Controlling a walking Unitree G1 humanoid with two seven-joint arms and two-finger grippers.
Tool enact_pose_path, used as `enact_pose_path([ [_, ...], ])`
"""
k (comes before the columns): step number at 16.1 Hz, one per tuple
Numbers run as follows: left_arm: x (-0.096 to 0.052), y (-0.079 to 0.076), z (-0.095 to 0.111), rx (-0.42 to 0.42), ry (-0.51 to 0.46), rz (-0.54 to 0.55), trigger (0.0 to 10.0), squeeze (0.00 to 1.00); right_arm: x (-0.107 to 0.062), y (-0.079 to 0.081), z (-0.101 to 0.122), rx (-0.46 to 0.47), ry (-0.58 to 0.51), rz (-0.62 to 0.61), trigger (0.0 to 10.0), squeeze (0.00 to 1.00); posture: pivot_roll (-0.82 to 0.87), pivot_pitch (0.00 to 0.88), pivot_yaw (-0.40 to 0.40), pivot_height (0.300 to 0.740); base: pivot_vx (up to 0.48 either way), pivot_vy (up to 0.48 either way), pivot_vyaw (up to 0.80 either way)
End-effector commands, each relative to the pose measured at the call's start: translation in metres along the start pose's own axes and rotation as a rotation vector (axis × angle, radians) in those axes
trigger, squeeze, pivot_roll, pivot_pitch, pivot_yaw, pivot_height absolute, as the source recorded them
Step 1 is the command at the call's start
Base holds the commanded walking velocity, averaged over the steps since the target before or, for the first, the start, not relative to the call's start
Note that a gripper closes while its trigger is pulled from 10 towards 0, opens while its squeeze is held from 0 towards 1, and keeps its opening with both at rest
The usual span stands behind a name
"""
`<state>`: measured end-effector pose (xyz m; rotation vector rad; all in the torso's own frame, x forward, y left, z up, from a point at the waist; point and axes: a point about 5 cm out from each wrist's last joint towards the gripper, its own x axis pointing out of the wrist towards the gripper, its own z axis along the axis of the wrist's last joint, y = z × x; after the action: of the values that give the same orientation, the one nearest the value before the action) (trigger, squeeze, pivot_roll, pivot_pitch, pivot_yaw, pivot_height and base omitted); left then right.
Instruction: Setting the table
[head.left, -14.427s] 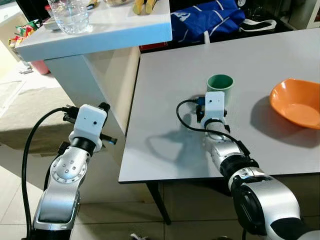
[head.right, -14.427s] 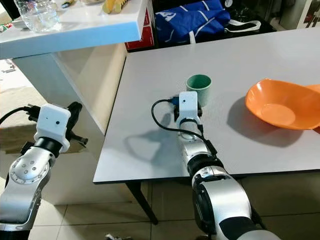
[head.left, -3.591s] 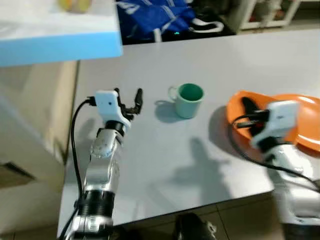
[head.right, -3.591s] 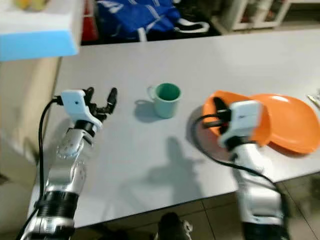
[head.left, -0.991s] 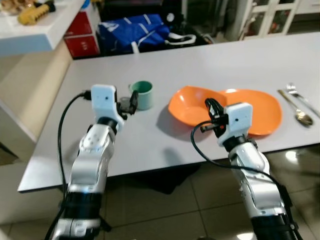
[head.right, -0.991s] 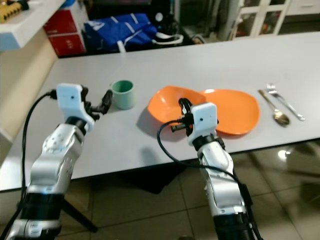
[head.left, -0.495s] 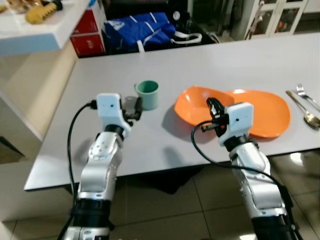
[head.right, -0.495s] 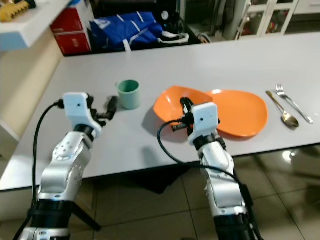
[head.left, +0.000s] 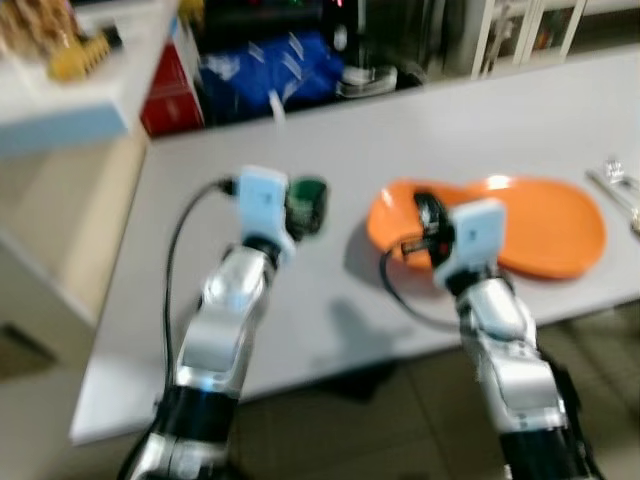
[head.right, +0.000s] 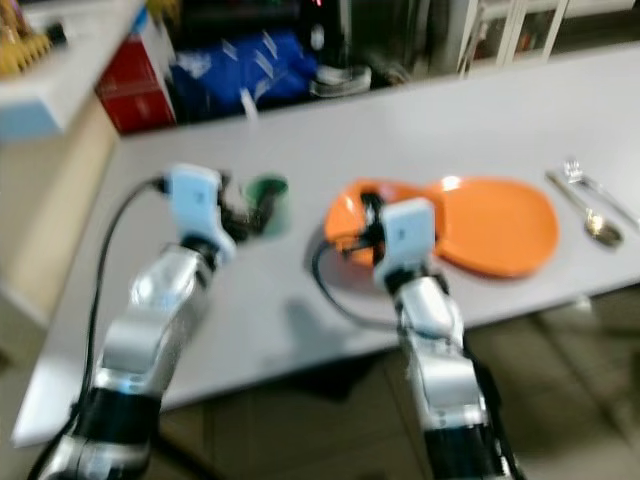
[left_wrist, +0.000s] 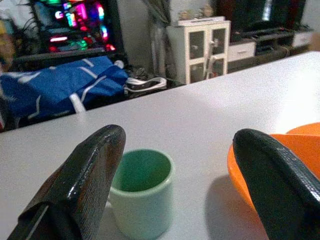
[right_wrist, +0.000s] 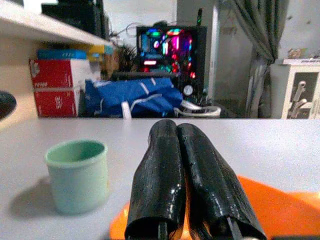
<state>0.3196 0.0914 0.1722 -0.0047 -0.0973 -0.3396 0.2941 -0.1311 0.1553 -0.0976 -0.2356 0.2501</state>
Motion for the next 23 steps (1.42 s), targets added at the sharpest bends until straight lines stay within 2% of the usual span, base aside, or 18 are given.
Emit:
enact_pose_path([
  [1,0.000,0.010,0.000,0.038,0.015,0.011,10.0,0.00,0.001,0.009,0.000,0.005,-0.001,0.020,10.0,0.00,-0.24,0.000,0.141,0.740,0.442,0.000,-0.69],
  [4,0.000,0.011,0.002,0.043,0.008,-0.001,10.0,0.00,-0.001,0.008,0.000,0.000,-0.003,0.008,10.0,0.00,-0.25,0.000,0.146,0.740,0.160,0.000,0.00],
  [7,0.005,0.015,0.007,0.114,0.038,-0.077,10.0,0.00,-0.005,0.011,0.003,-0.003,-0.014,0.010,10.0,0.00,-0.25,0.004,0.165,0.740,0.000,0.000,0.00],
  [9,0.014,0.039,0.008,0.156,0.118,-0.140,10.0,0.00,-0.010,0.014,0.011,-0.011,-0.038,-0.005,10.0,0.00,-0.25,0.027,0.200,0.740,0.000,0.000,0.00],
  [10,0.016,0.045,0.006,0.162,0.140,-0.151,10.0,0.00,-0.012,0.014,0.013,-0.011,-0.044,-0.010,10.0,0.00,-0.25,0.034,0.211,0.740,0.000,0.000,0.00],
  [12,0.021,0.068,0.005,0.157,0.208,-0.200,10.0,0.00,-0.021,0.016,0.024,-0.006,-0.065,-0.041,10.0,0.00,-0.27,0.066,0.262,0.740,0.000,0.000,0.00],
  [14,0.027,0.078,0.014,0.174,0.230,-0.279,10.0,0.00,-0.030,0.019,0.026,0.002,-0.060,-0.074,10.0,0.00,-0.28,0.093,0.297,0.740,0.000,0.000,0.00],
  [16,0.031,0.081,0.017,0.143,0.272,-0.410,10.0,0.00,-0.036,0.024,0.032,0.007,-0.064,-0.090,10.0,0.00,-0.29,0.123,0.318,0.740,0.000,0.000,0.00],
  [18,0.038,0.080,0.021,0.171,0.310,-0.520,10.0,0.00,-0.043,0.023,0.039,-0.004,-0.067,-0.101,10.0,0.00,-0.30,0.141,0.329,0.740,0.000,0.000,0.00],
  [19,0.042,0.082,0.026,0.187,0.300,-0.519,10.0,0.00,-0.048,0.023,0.042,-0.007,-0.060,-0.114,10.0,0.00,-0.32,0.160,0.341,0.740,0.000,0.000,0.00],
  [20,0.049,0.078,0.035,0.217,0.288,-0.556,10.0,0.00,-0.054,0.021,0.042,-0.012,-0.043,-0.140,10.0,0.00,-0.34,0.175,0.353,0.740,0.000,0.000,0.00],
  [23,0.057,0.070,0.041,0.275,0.285,-0.607,10.0,0.00,-0.062,0.025,0.044,-0.009,-0.029,-0.164,10.0,0.00,-0.35,0.201,0.375,0.740,0.000,0.000,0.00],
])
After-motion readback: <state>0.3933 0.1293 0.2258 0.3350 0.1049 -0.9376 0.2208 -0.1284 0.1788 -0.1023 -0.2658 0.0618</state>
